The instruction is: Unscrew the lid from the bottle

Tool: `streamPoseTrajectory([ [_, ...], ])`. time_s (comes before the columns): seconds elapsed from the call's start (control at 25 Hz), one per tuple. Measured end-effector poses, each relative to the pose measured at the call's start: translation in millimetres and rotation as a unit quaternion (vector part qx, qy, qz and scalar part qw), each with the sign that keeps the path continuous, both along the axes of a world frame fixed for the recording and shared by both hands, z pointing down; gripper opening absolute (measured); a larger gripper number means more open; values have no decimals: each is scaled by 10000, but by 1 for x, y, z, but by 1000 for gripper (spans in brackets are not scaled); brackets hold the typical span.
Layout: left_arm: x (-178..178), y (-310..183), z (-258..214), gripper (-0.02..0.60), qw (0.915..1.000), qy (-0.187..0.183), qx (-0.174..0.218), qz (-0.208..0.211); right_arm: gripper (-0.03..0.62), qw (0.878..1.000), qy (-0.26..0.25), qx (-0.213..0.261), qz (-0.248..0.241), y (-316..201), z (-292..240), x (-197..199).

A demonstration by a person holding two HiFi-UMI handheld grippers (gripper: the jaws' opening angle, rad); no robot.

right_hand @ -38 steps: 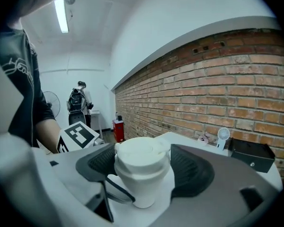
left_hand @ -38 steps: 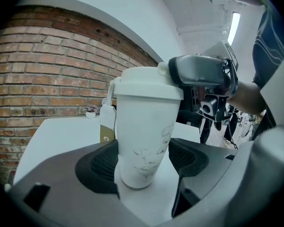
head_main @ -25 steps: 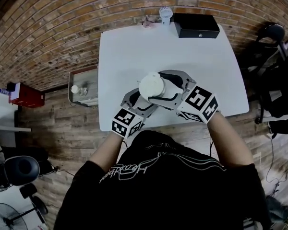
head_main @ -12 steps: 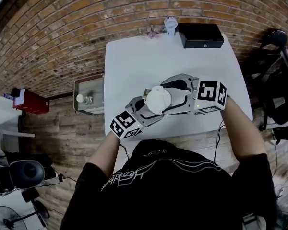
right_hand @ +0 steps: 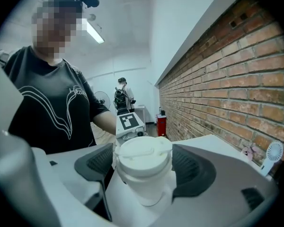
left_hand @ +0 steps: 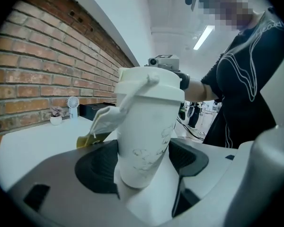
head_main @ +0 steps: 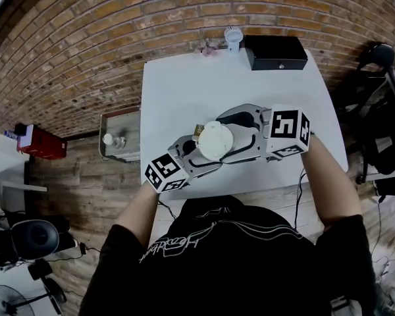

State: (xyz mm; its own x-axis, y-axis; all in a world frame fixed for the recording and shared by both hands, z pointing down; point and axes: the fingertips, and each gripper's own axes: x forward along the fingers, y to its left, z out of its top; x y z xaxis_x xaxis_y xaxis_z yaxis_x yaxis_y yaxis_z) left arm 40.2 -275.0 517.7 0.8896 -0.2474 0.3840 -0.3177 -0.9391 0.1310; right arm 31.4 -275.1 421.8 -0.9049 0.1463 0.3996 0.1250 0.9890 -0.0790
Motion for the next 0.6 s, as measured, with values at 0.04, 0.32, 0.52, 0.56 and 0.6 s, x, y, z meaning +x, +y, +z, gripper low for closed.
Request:
streamPoseTrajectory([
  [0.04, 0, 0, 0, 354, 10000, -12, -4, -58, 387, 9999, -24, 34, 115, 1, -1, -1],
  [0.32, 0, 3, 0, 354, 9968, -142, -95, -777, 408, 9880, -303, 85, 1511, 2, -16, -8],
  [0.52, 0, 4, 0, 354, 9919, -189, -127, -1249, 371, 9719, 9, 411, 2320, 0, -4, -6],
  [0.56, 0, 4, 1, 354, 9909, -194, -135, -1327, 353, 9686, 38, 420, 2450, 0, -1, -5],
  [0.6, 1, 5, 1, 354, 9900, -192, -139, -1390, 337, 9657, 28, 410, 2563, -1, 0, -5],
])
